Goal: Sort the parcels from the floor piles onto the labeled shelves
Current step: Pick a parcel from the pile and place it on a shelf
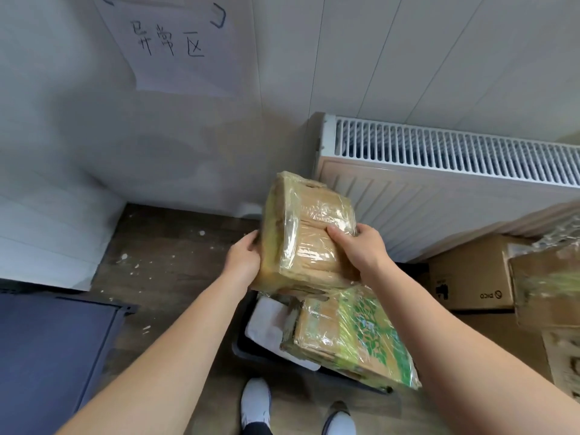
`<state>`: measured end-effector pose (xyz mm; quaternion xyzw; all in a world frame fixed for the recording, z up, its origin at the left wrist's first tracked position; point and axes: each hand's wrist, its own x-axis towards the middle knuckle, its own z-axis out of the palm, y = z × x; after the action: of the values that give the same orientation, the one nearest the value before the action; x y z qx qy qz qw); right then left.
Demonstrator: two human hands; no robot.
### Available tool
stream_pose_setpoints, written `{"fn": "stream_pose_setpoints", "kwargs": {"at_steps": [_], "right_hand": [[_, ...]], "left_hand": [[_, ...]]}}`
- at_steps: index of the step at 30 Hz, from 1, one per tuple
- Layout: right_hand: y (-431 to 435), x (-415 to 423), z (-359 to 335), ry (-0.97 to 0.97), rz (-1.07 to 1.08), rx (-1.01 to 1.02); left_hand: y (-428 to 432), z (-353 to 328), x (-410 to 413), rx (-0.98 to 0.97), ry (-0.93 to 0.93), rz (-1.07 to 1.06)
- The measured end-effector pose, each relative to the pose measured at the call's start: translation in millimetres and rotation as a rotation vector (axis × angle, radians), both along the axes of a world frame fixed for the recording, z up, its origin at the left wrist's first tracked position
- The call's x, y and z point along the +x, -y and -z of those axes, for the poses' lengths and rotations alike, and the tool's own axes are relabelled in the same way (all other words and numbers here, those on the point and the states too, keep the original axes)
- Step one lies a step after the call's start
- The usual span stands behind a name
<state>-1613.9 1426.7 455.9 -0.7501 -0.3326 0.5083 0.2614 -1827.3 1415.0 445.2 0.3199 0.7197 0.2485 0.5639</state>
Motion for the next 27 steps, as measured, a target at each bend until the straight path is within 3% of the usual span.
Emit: {"fn": "stream_pose_setpoints", "kwargs": {"at_steps": [3, 10, 17, 21, 23, 25, 27], "right_hand": [[2.1, 4.1, -8.0, 0.051, 0.011, 0.077], [15.2, -2.1, -21.8, 0.186, -0.045, 0.182], [21.6, 1.4, -36.9, 0.212, -0.013, 0.236], [20.4, 12.7, -42.6, 0.111, -0.057, 0.3], [19.9, 21.2, -37.5, 0.151, -0.072, 0.317], [21.0, 30.2, -33.7, 0.171, -0.082, 0.222], [22.7, 34.0, -36.3, -0.026, -0.047, 0.05]], "left_hand": [[-0.5, -3.6, 4.9, -0.008, -0.08, 0.046], [0.5, -26.3, 34.3, 0.195, -0.217, -0.051], [4.0, -35.9, 47.2, 0.182, -0.284, 0.099], [6.6, -30.5, 43.4, 0.136, -0.223, -0.073], [7.3, -29.5, 42.4, 0.103, -0.181, -0.134], [7.8, -28.1, 42.1, 0.092, -0.096, -0.168], [7.9, -28.0, 44.1, 0.086, 0.003, -0.185]]}}
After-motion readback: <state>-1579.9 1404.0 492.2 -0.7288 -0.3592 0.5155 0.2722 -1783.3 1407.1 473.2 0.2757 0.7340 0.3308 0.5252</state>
